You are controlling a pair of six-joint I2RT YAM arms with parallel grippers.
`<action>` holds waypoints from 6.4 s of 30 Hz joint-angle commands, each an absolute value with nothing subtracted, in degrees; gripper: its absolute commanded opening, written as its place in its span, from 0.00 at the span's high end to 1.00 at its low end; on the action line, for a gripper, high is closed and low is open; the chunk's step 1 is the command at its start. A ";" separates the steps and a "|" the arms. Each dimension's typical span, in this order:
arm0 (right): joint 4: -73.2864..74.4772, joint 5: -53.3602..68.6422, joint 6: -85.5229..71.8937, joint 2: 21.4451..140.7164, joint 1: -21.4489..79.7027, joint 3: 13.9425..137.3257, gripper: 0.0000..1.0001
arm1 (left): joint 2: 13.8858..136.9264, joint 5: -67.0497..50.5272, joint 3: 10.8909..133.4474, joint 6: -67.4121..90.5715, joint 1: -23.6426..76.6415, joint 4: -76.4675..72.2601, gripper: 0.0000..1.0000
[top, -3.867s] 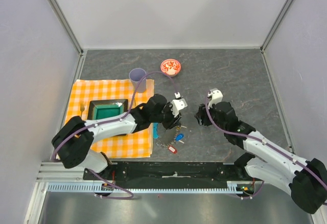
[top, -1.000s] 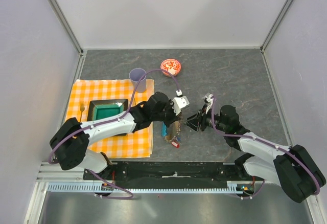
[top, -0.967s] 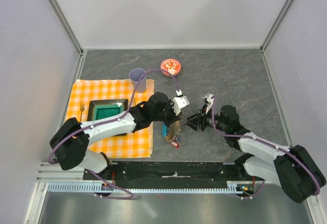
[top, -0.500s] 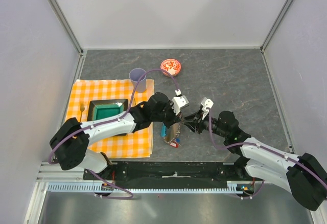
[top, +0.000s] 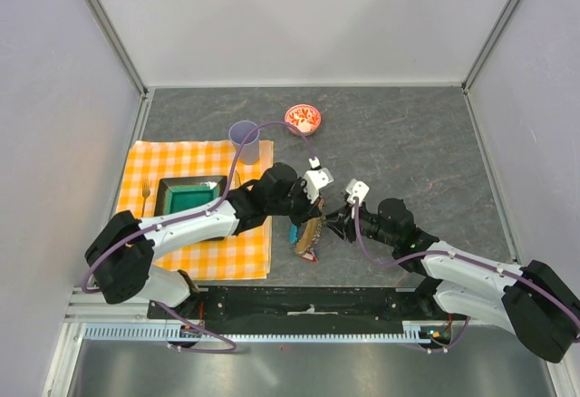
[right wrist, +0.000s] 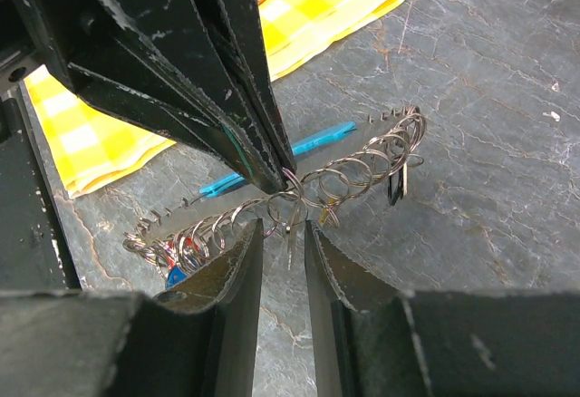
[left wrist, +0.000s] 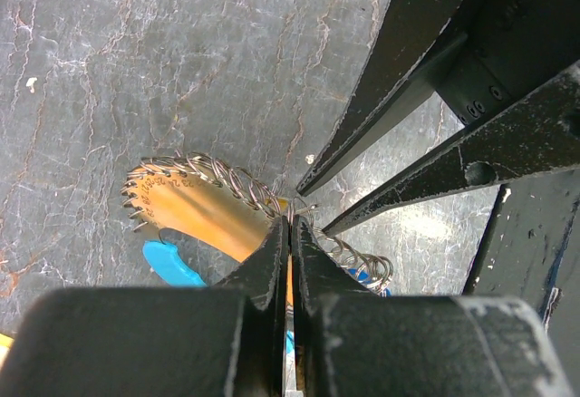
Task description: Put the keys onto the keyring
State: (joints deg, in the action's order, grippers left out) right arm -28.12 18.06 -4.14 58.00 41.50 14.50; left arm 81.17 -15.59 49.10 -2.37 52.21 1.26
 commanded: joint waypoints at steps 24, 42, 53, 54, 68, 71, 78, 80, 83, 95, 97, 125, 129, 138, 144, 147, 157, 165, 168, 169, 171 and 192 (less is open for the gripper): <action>-34.45 27.32 -16.70 53.88 32.52 15.11 0.61 | 71.10 -19.77 42.36 -2.20 51.24 -11.34 0.98; -38.41 32.43 -19.77 58.62 32.43 15.21 0.67 | 68.91 -22.94 39.82 -1.58 51.07 -17.22 0.98; -42.62 39.54 -22.15 61.17 31.82 15.90 1.00 | 66.97 -28.03 33.23 -1.76 50.80 -30.13 0.98; -43.67 40.68 -22.76 61.78 31.82 16.43 1.00 | 67.32 -28.99 33.05 -1.76 50.80 -31.19 0.98; -51.66 45.35 -27.06 67.93 31.99 17.67 1.00 | 72.59 -39.10 32.43 1.04 50.80 -45.78 0.98; -56.24 47.28 -29.08 71.53 32.43 18.63 0.99 | 74.79 -41.04 32.43 2.63 50.80 -49.82 0.98; -55.92 48.70 -28.84 74.72 33.93 20.22 0.86 | 74.54 -40.70 31.91 1.41 50.71 -52.30 0.98; -50.31 44.67 -25.94 72.52 33.66 20.48 0.83 | 73.22 -39.38 30.42 0.18 50.71 -51.51 0.98; -33.00 34.16 -17.95 67.42 33.66 22.93 0.80 | 69.88 -36.40 27.43 -3.69 50.45 -51.07 0.98; -14.94 15.12 -13.01 49.58 33.22 23.82 0.60 | 73.82 -34.10 23.81 -0.53 46.93 -62.75 0.98; -15.73 15.90 -12.39 46.77 33.31 22.86 0.59 | 74.53 -34.36 24.26 -0.61 46.76 -63.63 0.98; -33.66 40.87 -11.51 51.32 33.31 18.99 0.64 | 72.07 -37.00 23.64 4.57 46.32 -66.00 0.98; -36.47 41.22 -12.30 51.68 33.31 17.84 0.71 | 71.54 -37.96 23.47 5.53 46.23 -66.62 0.98; -38.50 42.98 -13.27 51.33 33.31 17.75 0.91 | 72.16 -39.11 22.85 7.56 46.32 -68.21 0.98; -24.02 39.91 -6.95 48.87 33.31 22.32 1.00 | 68.21 -34.64 24.34 3.97 46.32 -52.63 0.82; -18.73 38.50 -4.84 47.73 33.57 24.52 1.00 | 64.61 -32.87 27.15 0.18 46.23 -42.04 0.73; 1.46 27.27 6.50 51.41 41.92 34.89 1.00 | 64.59 -35.58 35.84 -13.18 46.32 -20.14 0.63; 4.04 24.26 8.09 50.89 44.56 36.03 1.00 | 67.59 -43.24 40.34 -19.24 46.23 -10.30 0.67; 4.22 23.30 8.26 50.28 44.56 35.95 1.00 | 67.94 -42.89 42.18 -21.18 46.23 -4.51 0.71; 4.22 23.12 8.35 50.19 44.56 35.86 1.00 | 67.59 -42.54 43.32 -21.44 46.23 -3.00 0.71; 4.39 23.12 8.35 50.01 44.74 35.86 1.00 | 67.33 -42.80 44.20 -21.62 46.32 -0.98 0.71; 3.16 23.47 8.97 49.22 46.05 34.98 1.00 | 76.37 -46.67 52.47 -21.71 46.84 7.20 0.70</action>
